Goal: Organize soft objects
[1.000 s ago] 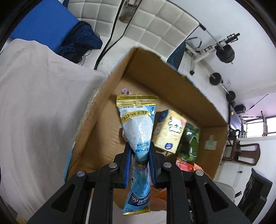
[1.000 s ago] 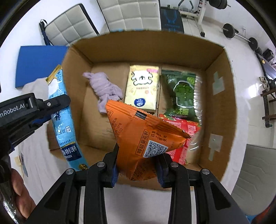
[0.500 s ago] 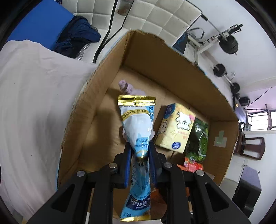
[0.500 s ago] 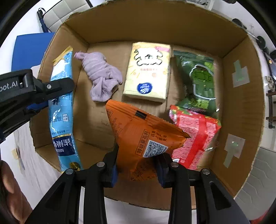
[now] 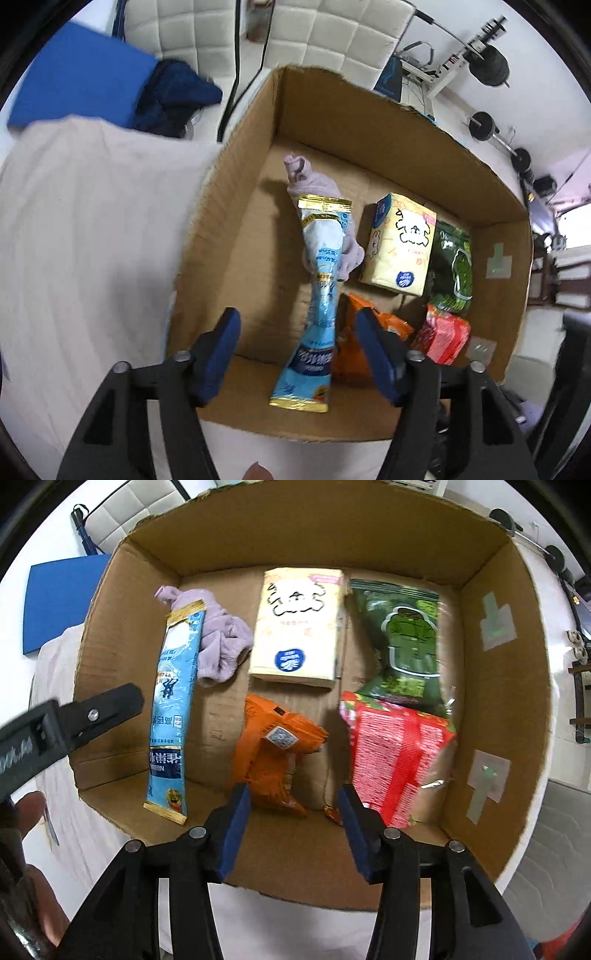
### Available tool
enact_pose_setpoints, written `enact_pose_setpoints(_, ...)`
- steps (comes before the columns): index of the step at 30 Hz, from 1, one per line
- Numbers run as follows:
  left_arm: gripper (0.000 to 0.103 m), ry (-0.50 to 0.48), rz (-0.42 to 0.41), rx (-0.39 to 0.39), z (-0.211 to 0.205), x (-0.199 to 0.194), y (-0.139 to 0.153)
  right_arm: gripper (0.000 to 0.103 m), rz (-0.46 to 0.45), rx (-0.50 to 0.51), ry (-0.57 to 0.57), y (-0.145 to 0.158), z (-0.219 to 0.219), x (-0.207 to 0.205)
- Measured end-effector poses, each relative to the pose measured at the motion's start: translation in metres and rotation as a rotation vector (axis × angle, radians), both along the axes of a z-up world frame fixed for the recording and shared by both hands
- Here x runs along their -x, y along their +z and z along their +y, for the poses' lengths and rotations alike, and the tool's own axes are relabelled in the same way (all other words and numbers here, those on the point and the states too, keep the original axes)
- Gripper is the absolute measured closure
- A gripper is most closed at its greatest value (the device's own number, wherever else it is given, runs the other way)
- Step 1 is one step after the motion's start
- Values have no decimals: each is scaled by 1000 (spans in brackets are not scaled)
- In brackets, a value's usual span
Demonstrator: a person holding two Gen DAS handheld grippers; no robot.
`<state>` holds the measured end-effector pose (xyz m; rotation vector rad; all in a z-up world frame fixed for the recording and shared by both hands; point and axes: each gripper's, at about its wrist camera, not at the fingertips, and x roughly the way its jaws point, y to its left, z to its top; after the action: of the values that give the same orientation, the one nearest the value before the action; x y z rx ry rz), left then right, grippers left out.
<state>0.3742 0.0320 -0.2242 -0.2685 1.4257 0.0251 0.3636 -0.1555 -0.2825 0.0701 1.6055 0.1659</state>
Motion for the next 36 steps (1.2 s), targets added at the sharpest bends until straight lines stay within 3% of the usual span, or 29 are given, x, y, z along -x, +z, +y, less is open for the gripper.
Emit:
enact_pose_setpoints(8,7,-96,-63,-127,-16,22,17,42,-56,66,-54,21,-29,19)
enact_pose_setpoints(13,2,-104,-86,-133,-20,32,23,1,-94,71,-104,31,-40,31)
enact_pose_setpoints(26,0,-117,-236,-181,-24,62,83,0,-217,128,-148,92,-52,51)
enact_pose_setpoints(36,0,-153,-366,-195,-34,151,168,0,-365,97,-178,176,-60,128)
